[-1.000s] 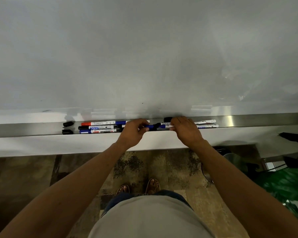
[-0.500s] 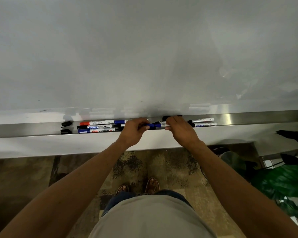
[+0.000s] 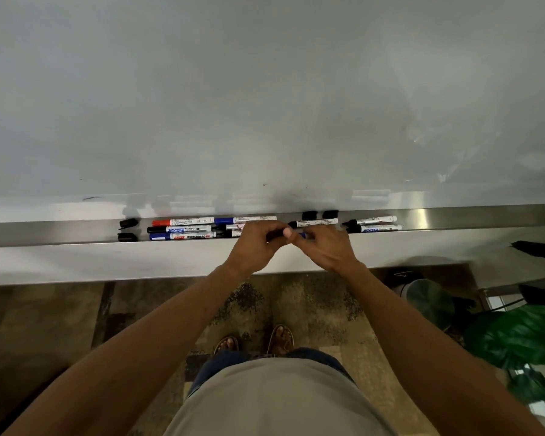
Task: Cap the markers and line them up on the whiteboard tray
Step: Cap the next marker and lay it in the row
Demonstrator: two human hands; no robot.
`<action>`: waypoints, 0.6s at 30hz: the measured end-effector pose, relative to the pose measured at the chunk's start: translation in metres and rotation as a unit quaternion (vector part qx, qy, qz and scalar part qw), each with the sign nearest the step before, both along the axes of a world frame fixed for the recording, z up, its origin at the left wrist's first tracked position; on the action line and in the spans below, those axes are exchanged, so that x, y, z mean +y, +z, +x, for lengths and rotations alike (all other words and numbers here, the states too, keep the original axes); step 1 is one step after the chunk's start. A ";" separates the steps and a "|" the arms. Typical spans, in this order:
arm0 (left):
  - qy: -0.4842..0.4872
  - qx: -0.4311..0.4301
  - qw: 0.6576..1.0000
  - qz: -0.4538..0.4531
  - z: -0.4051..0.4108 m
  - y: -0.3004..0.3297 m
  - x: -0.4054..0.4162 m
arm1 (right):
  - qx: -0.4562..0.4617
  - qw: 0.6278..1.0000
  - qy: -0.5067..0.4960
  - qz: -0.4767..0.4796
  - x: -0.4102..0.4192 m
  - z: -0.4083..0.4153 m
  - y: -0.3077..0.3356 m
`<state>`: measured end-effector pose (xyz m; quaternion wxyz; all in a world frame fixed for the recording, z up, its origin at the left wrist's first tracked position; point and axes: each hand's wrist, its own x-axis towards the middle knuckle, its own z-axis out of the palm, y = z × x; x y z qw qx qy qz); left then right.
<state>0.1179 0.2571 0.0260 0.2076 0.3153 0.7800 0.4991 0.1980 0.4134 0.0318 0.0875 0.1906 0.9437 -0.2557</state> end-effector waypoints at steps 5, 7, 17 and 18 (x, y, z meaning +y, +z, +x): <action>0.002 0.018 1.000 0.013 0.003 -0.002 -0.004 | -0.031 0.998 -0.030 -0.035 -0.001 -0.001 -0.006; 0.011 0.013 1.000 0.017 0.003 -0.001 -0.005 | -0.028 0.998 -0.046 -0.042 -0.004 -0.001 -0.006; 0.011 0.033 0.999 0.022 0.008 -0.007 -0.003 | 0.024 0.999 -0.046 -0.012 -0.008 -0.002 -0.008; 0.012 0.035 0.999 0.021 0.008 -0.007 -0.003 | 0.024 0.999 -0.047 -0.003 -0.009 -0.002 -0.008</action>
